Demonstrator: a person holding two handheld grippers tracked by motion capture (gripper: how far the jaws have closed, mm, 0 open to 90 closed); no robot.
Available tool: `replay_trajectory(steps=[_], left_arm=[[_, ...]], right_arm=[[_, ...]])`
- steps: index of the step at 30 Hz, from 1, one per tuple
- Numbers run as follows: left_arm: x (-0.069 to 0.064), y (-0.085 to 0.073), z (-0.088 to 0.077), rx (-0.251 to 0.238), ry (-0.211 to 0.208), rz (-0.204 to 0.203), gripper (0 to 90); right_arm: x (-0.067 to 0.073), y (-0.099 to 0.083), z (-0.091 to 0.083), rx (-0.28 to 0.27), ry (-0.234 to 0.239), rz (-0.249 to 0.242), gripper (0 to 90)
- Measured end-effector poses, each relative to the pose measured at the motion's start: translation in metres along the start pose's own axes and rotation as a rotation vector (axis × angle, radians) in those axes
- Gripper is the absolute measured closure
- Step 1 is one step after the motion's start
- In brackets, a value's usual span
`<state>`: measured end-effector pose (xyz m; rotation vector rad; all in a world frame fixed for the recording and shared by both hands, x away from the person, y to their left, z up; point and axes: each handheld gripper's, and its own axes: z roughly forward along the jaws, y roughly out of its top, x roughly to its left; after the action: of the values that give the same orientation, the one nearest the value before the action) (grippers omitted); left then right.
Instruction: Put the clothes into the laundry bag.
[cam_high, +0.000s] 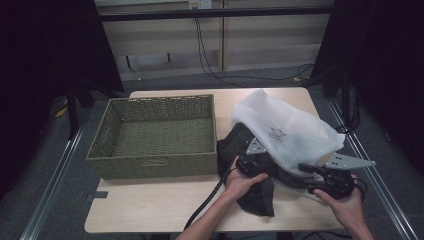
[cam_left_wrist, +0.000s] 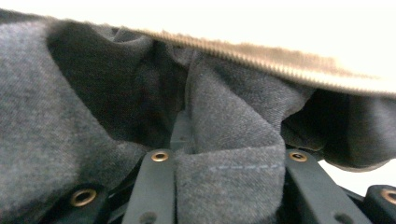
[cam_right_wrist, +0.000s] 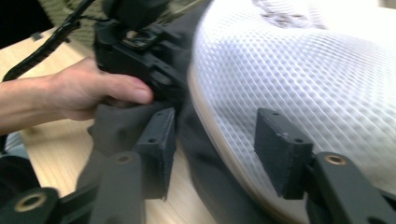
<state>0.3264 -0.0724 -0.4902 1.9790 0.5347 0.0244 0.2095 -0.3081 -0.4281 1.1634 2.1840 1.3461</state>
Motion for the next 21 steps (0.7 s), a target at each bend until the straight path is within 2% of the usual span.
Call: replay_trajectory(steps=[1,2,3,4,5,6,7,9,10,11,12,13,14,15,16,17,18,19,20,21], left_arm=[[0.001,0.0,-0.001,0.005,-0.006,0.002,68.5],[0.002,0.001,-0.002,0.003,-0.009,0.0,68.1],[0.002,0.001,-0.002,0.003,-0.009,0.0,67.5],[0.002,0.001,-0.003,0.003,-0.022,0.001,67.2],[0.002,0.001,-0.003,0.003,-0.022,0.001,67.0],[0.004,0.002,-0.004,-0.002,-0.037,-0.003,66.4],[0.004,0.002,-0.004,-0.002,-0.037,-0.003,66.0],[0.003,0.003,-0.007,-0.004,-0.042,-0.002,65.6],[0.003,0.004,-0.009,-0.004,-0.054,0.006,64.1],[0.003,0.004,-0.009,-0.004,-0.054,0.006,64.1],[0.003,0.005,-0.011,0.004,-0.053,0.02,64.1],[0.003,0.005,-0.01,-0.006,-0.056,0.011,64.1],[0.003,0.006,-0.012,-0.002,-0.059,0.014,64.3],[0.003,0.006,-0.012,-0.002,-0.059,0.014,65.4],[0.003,0.006,-0.013,-0.001,-0.052,0.011,65.4],[0.004,0.007,-0.013,-0.007,-0.057,0.009,67.1],[0.004,0.008,-0.014,-0.011,-0.052,0.01,70.7],[0.005,0.01,-0.016,-0.014,-0.056,0.014,70.7],[0.006,0.013,-0.018,-0.025,-0.056,-0.007,72.8],[0.008,0.016,-0.02,-0.041,-0.053,-0.025,72.8]], right_arm=[[-0.003,-0.003,-0.007,-0.009,-0.018,0.01,45.8],[-0.009,-0.009,-0.018,-0.01,-0.056,0.015,45.7],[-0.009,-0.009,-0.018,-0.01,-0.056,0.015,45.7],[-0.016,-0.015,-0.026,0.01,-0.108,0.008,47.6],[-0.016,-0.015,-0.026,0.01,-0.108,0.008,47.6],[-0.022,-0.02,-0.028,0.039,-0.164,0.007,46.5],[-0.022,-0.02,-0.028,0.039,-0.164,0.007,46.5],[-0.03,-0.026,-0.026,0.057,-0.207,0.02,43.3],[-0.036,-0.029,-0.02,0.079,-0.227,0.024,40.5],[-0.036,-0.029,-0.02,0.079,-0.227,0.024,40.5],[-0.041,-0.031,-0.01,0.103,-0.237,0.016,35.2],[-0.041,-0.031,-0.01,0.103,-0.237,0.016,35.2],[-0.046,-0.031,0.002,0.107,-0.222,0.009,36.6],[-0.047,-0.03,0.006,0.104,-0.219,0.012,47.4],[-0.047,-0.03,0.006,0.104,-0.219,0.012,47.4],[-0.048,-0.028,0.009,0.117,-0.199,0.011,57.1],[-0.045,-0.026,0.012,0.125,-0.173,0.021,73.0],[-0.045,-0.026,0.012,0.125,-0.173,0.021,73.0],[-0.04,-0.023,0.009,0.111,-0.131,0.025,80.2],[-0.04,-0.023,0.009,0.111,-0.131,0.025,80.2]])
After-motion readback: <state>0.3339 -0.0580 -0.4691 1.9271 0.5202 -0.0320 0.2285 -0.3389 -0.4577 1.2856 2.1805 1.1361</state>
